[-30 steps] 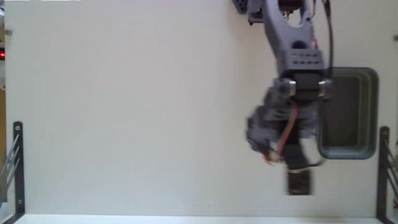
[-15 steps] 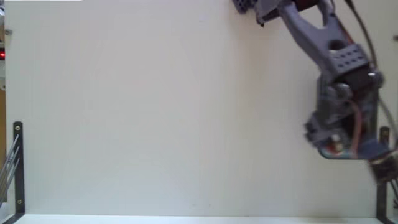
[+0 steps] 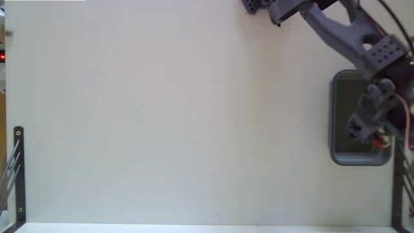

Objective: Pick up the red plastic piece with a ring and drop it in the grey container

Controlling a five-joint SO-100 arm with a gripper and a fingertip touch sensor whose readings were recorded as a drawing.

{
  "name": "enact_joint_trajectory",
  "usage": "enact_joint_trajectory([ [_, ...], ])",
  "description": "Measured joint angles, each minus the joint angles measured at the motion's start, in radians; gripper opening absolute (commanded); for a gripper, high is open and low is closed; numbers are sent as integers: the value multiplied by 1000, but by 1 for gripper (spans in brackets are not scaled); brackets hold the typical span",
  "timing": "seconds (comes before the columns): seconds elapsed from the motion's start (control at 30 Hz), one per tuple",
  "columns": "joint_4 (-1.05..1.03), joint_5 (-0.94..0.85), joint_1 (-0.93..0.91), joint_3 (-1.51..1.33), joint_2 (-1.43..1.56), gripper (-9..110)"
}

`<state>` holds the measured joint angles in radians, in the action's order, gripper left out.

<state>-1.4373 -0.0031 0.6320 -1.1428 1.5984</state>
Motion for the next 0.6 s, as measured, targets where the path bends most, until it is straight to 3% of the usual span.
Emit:
enact_joint_trajectory([
  [0.3,0,0,0,0,-2,21],
  [0.33,0,0,0,0,-2,110],
  [0.6,0,0,0,0,-2,110],
])
